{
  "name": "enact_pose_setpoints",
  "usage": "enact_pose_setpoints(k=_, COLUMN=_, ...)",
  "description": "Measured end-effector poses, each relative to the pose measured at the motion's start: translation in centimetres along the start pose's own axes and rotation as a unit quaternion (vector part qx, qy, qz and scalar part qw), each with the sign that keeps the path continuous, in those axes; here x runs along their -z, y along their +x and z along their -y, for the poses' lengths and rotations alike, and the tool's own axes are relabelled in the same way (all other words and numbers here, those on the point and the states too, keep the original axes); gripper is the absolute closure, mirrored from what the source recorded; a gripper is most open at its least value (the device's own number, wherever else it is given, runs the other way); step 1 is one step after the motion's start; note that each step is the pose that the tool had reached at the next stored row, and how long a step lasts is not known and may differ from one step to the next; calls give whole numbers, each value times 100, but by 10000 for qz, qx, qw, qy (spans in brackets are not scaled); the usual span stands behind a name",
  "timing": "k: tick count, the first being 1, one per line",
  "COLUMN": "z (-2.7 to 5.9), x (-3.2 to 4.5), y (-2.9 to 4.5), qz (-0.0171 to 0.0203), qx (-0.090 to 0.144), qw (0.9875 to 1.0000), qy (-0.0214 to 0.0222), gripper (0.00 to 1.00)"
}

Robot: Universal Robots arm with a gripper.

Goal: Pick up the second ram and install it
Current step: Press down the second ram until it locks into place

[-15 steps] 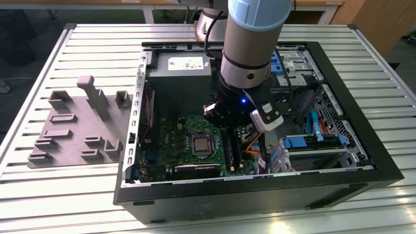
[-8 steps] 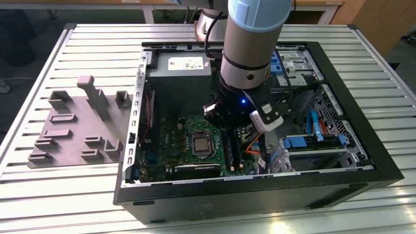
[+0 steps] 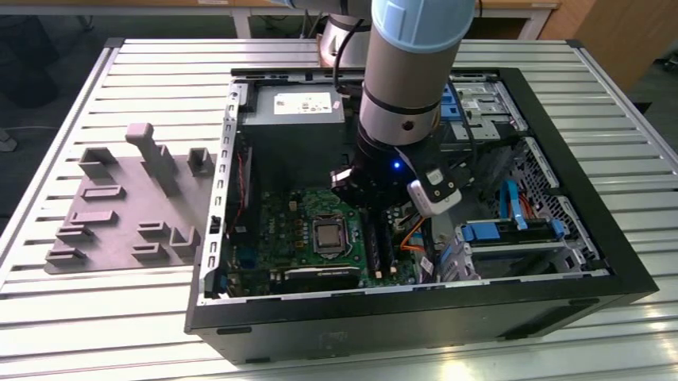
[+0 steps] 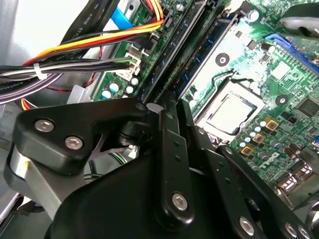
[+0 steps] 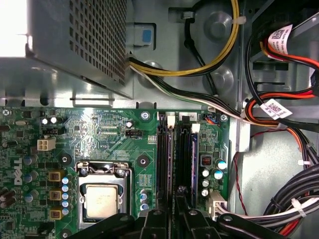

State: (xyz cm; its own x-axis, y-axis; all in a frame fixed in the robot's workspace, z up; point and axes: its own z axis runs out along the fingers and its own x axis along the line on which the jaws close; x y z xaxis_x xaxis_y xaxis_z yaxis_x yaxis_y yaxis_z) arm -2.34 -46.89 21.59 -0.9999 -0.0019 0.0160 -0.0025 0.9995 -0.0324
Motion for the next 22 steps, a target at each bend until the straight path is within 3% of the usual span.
enact_pose_setpoints(k=5, z=1, x=14, y=0, qz=0, qx=0, qw=10000, qy=0, gripper=80)
enact_pose_setpoints(k=12, z=5, x=145, y=3, qz=-2, qx=0, qw=10000, qy=1, gripper=80)
enact_pose_setpoints(k=15, z=5, x=145, y=2, qz=-1, qx=0, qw=10000, qy=-1, gripper=81)
enact_pose_setpoints(k=17, z=5, x=147, y=2, qz=-1, qx=0, qw=10000, qy=0, gripper=89)
enact_pose_setpoints(k=22, z=4, x=117, y=1, qz=7, qx=0, qw=10000, qy=0, gripper=89)
